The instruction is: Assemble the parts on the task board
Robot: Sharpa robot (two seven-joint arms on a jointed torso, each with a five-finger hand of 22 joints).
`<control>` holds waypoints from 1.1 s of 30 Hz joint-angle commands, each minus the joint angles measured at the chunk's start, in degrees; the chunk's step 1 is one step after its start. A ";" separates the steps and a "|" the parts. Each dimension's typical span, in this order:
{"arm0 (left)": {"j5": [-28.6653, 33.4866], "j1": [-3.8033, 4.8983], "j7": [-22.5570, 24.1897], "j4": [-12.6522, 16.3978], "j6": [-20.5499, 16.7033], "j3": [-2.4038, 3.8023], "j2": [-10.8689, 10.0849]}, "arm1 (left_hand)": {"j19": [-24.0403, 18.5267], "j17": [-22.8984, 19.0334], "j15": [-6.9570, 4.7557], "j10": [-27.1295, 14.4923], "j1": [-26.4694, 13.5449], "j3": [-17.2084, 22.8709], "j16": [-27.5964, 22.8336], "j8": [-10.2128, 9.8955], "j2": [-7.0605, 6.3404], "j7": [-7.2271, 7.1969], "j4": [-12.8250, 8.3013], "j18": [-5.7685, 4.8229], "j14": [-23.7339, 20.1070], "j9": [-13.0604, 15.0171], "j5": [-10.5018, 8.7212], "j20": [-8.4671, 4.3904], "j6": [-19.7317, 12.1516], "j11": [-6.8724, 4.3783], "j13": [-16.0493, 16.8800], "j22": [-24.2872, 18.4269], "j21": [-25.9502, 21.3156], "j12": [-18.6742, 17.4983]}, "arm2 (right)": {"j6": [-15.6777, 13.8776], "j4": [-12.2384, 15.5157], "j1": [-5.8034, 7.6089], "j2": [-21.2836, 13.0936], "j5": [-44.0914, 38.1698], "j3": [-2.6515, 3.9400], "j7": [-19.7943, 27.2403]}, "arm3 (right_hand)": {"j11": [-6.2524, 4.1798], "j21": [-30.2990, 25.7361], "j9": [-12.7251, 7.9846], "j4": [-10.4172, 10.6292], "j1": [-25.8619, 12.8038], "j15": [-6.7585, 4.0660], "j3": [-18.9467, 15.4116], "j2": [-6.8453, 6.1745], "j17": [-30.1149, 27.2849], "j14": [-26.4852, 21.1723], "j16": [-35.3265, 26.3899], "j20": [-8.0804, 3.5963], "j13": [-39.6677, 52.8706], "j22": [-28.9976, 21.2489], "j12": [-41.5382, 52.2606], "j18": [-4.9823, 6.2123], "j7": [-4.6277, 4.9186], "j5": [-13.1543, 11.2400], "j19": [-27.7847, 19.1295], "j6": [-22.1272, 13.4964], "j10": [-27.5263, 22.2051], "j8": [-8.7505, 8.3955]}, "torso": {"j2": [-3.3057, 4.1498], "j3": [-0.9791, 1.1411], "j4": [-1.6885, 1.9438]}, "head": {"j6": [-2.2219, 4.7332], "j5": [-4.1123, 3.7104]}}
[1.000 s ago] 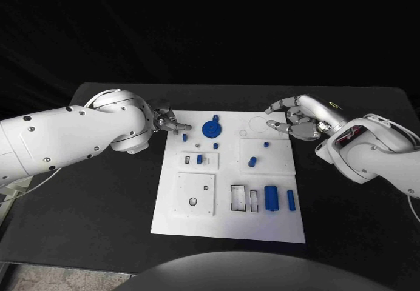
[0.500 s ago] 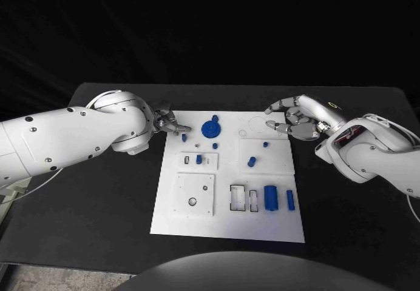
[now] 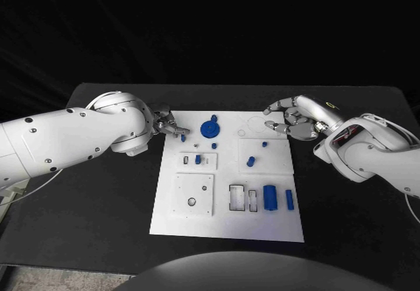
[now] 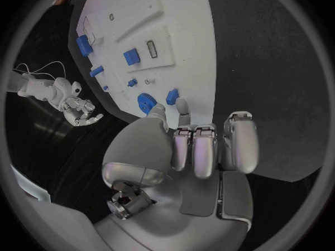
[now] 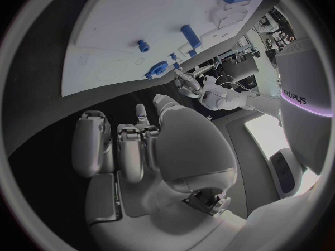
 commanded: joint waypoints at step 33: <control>0.53 -0.50 1.77 -0.40 0.82 0.00 0.34 | 0.03 15.05 0.24 6.09 6.31 1.58 0.14 -2.01 -0.94 -0.16 -0.14 -0.02 6.12 0.49 14.35 0.17 -0.47 0.17 15.07 9.38 -0.53 0.15 | 1.46 -0.20 -0.14 -0.03 0.36 0.01 -0.57 | 0.17 -0.06 -0.22 -0.31 1.02 0.42 0.69 -0.15 14.85 5.79 -0.03 0.25 15.09 10.37 0.22 -0.38 0.07 0.83 -0.13 0.43 6.01 -0.32 | 0.00 0.03 0.03 | 0.00 -0.16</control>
